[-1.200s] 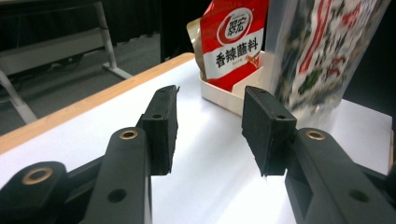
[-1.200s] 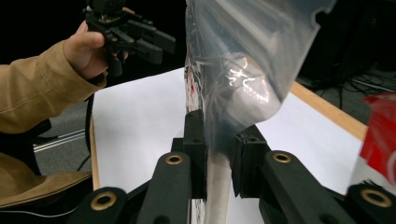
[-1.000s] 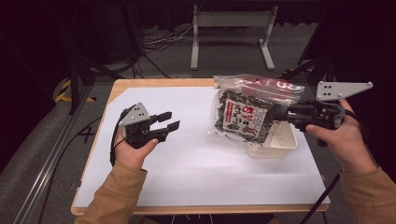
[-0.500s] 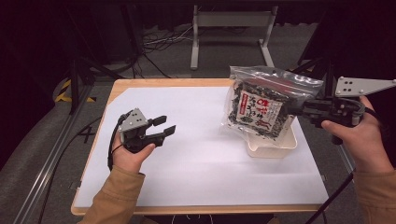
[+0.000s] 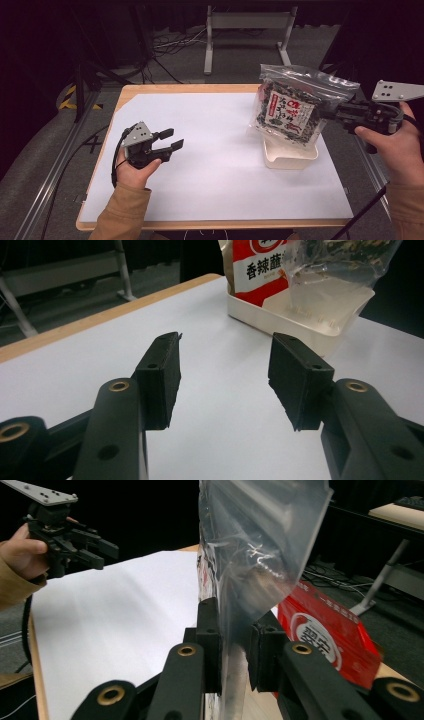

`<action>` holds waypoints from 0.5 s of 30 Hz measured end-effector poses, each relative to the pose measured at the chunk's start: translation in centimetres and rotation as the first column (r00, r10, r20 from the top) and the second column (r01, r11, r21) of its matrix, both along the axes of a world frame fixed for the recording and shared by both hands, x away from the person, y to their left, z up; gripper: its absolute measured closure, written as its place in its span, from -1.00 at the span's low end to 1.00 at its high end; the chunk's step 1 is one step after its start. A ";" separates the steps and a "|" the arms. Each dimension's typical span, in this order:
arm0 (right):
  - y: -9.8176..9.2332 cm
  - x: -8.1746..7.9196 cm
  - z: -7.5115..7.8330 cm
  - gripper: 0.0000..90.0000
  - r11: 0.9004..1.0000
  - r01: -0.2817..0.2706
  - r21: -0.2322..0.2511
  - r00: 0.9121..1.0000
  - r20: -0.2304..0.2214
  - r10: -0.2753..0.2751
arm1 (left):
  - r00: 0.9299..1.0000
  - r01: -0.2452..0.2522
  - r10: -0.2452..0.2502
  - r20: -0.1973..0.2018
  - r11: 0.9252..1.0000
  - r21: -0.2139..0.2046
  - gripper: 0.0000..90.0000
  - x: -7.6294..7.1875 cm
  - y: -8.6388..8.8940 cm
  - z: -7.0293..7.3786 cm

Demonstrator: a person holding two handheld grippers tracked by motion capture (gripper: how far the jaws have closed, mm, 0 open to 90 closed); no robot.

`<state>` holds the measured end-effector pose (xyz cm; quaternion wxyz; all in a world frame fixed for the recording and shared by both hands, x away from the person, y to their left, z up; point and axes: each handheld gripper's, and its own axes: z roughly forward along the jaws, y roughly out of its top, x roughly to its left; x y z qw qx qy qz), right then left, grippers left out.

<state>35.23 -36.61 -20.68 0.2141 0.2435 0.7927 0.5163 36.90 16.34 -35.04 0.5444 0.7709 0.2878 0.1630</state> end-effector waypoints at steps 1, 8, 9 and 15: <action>-0.2 0.0 -0.1 0.73 1.000 0.008 0.000 1.000 -0.002 -0.008 | 1.000 0.000 0.000 0.000 1.000 0.001 0.04 0.0 0.0 0.0; -0.9 0.0 -0.1 0.73 0.999 0.037 -0.001 0.999 -0.002 -0.037 | 1.000 -0.005 0.005 -0.015 1.000 -0.007 0.02 0.2 0.2 -0.3; -0.9 0.0 -0.1 0.73 0.999 0.039 -0.003 0.999 -0.001 -0.039 | 1.000 -0.006 0.005 -0.016 1.000 -0.003 0.02 0.2 0.3 -0.4; -1.3 0.1 -0.6 0.73 0.998 0.068 0.005 0.998 -0.003 -0.068 | 1.000 -0.012 0.012 -0.018 1.000 -0.003 0.01 0.2 0.4 -0.5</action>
